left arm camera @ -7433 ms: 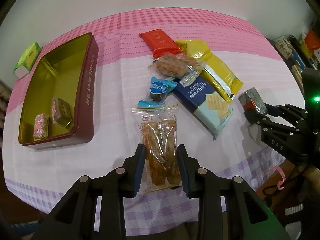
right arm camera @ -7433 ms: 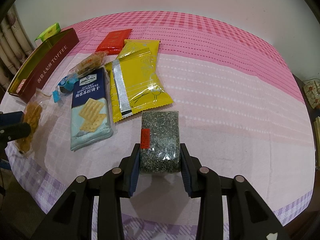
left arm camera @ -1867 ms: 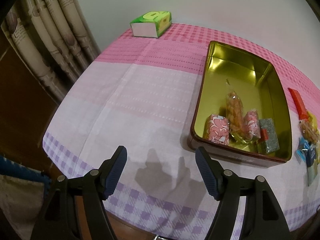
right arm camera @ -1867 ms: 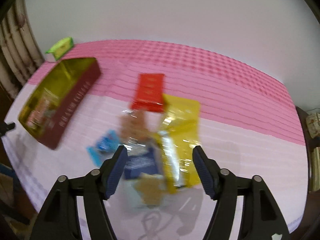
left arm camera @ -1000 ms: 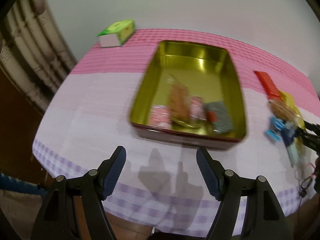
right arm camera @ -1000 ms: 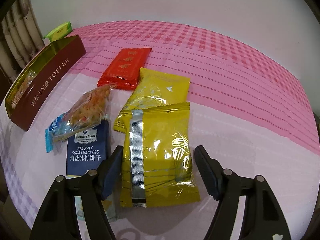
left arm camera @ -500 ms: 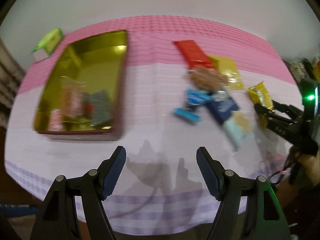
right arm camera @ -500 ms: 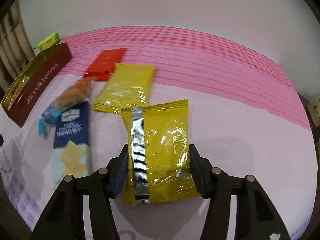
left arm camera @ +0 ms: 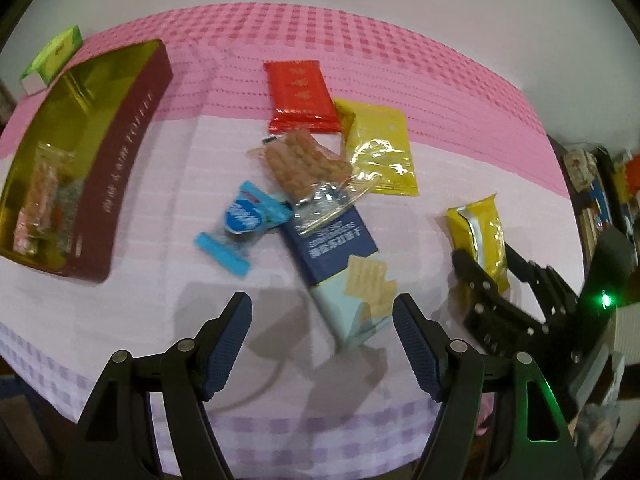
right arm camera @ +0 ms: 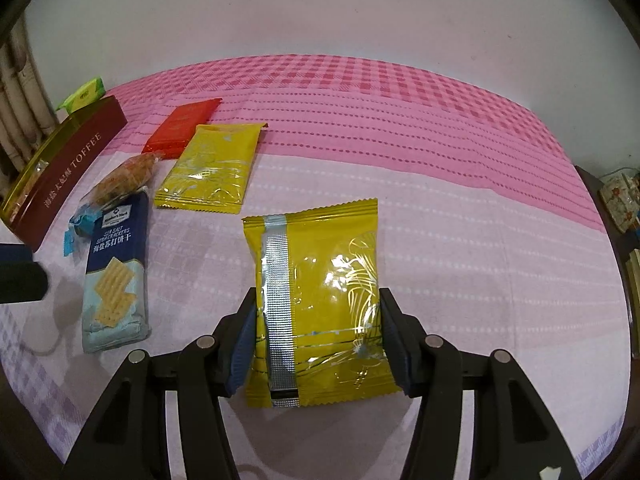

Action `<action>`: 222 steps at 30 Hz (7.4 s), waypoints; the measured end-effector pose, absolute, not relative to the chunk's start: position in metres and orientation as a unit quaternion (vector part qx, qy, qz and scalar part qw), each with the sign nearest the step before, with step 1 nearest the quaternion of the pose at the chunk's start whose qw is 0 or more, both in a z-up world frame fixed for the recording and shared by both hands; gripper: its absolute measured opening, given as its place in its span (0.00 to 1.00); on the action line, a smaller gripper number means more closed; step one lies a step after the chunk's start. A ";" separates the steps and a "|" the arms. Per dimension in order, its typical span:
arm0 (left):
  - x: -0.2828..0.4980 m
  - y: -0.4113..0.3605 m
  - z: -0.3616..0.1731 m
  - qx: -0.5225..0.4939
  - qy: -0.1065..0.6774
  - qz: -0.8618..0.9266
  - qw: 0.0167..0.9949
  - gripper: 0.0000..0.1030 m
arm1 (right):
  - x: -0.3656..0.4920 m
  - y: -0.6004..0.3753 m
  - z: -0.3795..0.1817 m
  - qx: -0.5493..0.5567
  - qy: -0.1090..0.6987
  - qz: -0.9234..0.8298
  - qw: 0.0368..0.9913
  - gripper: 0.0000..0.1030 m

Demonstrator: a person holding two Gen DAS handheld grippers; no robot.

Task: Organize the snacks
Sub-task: 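Grasp the blue soda cracker pack with the left tool while the right holds the yellow pouch, then carry the soda cracker pack into the gold tin and open the left tool, then lower the yellow foil pouch into the gold tin and open the right tool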

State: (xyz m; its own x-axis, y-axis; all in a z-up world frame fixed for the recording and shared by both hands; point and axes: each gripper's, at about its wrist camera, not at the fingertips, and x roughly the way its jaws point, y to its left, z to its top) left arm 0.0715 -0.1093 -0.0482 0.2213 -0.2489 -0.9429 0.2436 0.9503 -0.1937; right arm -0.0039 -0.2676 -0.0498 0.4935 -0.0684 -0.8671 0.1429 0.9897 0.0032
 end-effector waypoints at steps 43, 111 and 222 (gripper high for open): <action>0.088 -0.104 -0.088 0.096 0.604 -0.133 0.780 0.49 | -0.006 -0.266 -0.049 0.036 0.492 -0.058 0.868 0.55; 0.137 0.084 0.022 0.147 0.490 -0.120 0.850 0.49 | -0.004 -0.251 -0.047 0.056 0.507 -0.113 0.853 0.50; 0.096 0.234 -0.020 0.026 0.495 0.083 0.864 0.72 | 0.143 0.058 -0.020 0.044 0.531 0.070 0.843 0.51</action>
State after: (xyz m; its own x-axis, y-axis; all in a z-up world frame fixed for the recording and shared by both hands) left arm 0.0956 0.2341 -0.0203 0.4960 0.1693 -0.8516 -0.1173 0.9849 0.1275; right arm 0.1427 0.0583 -0.0197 0.4268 0.1653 -0.8891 -0.0717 0.9862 0.1490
